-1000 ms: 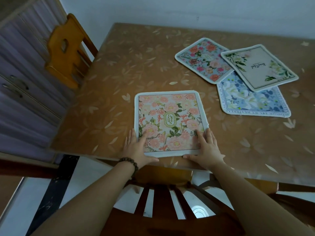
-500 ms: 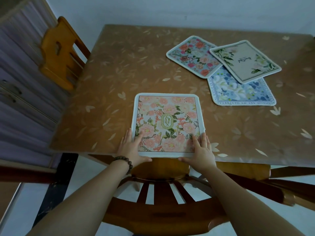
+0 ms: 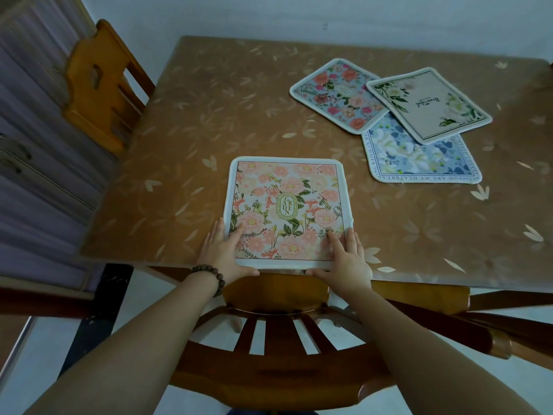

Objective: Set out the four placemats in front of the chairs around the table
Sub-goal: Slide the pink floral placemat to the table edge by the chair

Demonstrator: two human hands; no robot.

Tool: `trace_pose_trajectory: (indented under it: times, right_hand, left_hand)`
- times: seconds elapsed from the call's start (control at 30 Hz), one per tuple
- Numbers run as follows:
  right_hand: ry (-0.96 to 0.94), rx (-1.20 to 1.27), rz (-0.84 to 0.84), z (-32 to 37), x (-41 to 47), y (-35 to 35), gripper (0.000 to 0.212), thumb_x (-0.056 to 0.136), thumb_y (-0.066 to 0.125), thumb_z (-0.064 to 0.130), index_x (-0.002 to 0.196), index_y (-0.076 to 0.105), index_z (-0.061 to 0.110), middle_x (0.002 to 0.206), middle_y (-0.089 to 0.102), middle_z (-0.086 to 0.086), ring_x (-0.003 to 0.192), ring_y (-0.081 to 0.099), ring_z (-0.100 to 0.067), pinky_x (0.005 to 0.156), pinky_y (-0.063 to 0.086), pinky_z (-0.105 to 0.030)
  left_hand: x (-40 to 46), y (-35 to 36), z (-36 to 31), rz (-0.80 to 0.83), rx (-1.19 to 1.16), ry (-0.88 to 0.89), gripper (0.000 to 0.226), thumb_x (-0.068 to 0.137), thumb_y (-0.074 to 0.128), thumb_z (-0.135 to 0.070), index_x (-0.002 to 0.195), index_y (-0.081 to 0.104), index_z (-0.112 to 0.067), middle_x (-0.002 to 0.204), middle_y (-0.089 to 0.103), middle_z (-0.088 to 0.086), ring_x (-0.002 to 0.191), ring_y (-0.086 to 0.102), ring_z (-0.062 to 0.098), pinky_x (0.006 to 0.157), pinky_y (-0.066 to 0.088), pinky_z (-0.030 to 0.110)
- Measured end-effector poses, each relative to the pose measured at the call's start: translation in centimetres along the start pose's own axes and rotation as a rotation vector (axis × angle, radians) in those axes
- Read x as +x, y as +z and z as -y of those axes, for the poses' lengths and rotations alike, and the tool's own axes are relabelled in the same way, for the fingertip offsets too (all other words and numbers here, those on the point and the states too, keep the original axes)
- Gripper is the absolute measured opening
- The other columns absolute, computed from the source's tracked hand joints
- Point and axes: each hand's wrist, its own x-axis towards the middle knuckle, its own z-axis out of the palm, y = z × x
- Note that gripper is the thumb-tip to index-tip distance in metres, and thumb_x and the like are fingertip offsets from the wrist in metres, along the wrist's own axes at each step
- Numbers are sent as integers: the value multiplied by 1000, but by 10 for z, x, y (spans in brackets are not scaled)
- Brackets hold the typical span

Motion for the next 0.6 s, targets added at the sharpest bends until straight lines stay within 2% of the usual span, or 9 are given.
trace_pose_trajectory:
  times: [0.13,0.43,0.53,0.6]
  right_hand:
    - [1,6,-22,0,-5,3,108,61,65,74,147,15,32,159,-3,-9,144,-2,-29,113,19,-50]
    - [10,41,51,2,-3,-6,108,62,70,68,147,15,31,159,-5,-8,144,-6,-28,111,23,-53]
    - [12,81,97,2,-4,-16,99,72,63,66,148,12,30,159,-4,-7,145,-7,-26,115,14,-48]
    - [-18,69,82,4,-7,-27,86,83,52,63,149,11,25,159,1,-9,145,-7,-26,117,8,-44]
  left_hand:
    - [-3,-2,-1,-11,-12,3,121,54,74,-72,148,4,-42,157,-17,5,144,-14,24,115,5,41]
    - [-8,-2,-10,35,-16,-35,115,65,73,-63,149,0,-38,156,-22,9,144,-14,28,115,13,46]
    - [-14,-6,-15,61,-16,-70,102,74,65,-61,149,1,-35,157,-15,12,144,-7,31,113,22,48]
    - [-19,-13,-21,29,-10,-64,88,82,58,-57,149,7,-30,158,-3,13,145,2,32,113,23,47]
